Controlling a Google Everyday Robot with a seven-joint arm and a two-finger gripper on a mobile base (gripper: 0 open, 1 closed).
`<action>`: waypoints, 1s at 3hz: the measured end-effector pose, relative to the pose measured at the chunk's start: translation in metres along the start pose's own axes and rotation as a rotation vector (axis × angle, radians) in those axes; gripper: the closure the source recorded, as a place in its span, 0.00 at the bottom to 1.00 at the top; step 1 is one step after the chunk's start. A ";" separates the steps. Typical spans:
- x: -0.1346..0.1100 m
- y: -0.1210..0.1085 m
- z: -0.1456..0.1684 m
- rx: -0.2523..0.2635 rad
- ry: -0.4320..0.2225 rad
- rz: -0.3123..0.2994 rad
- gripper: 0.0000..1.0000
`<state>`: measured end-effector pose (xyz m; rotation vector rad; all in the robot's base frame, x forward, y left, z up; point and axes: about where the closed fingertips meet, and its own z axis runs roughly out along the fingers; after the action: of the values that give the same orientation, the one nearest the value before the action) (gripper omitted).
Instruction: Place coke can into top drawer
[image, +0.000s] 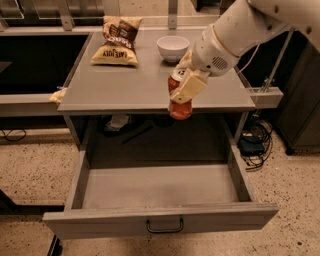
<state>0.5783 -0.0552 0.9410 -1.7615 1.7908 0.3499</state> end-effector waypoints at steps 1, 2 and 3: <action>0.000 0.059 -0.017 0.011 -0.014 0.003 1.00; -0.002 0.057 -0.017 0.012 -0.015 0.000 1.00; 0.008 0.063 -0.006 -0.007 -0.004 -0.003 1.00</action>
Offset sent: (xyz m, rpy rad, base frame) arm -0.0488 -0.0004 0.0074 0.0220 -0.0228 0.0005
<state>0.5157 -0.0600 0.9271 -1.7671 1.7856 0.3585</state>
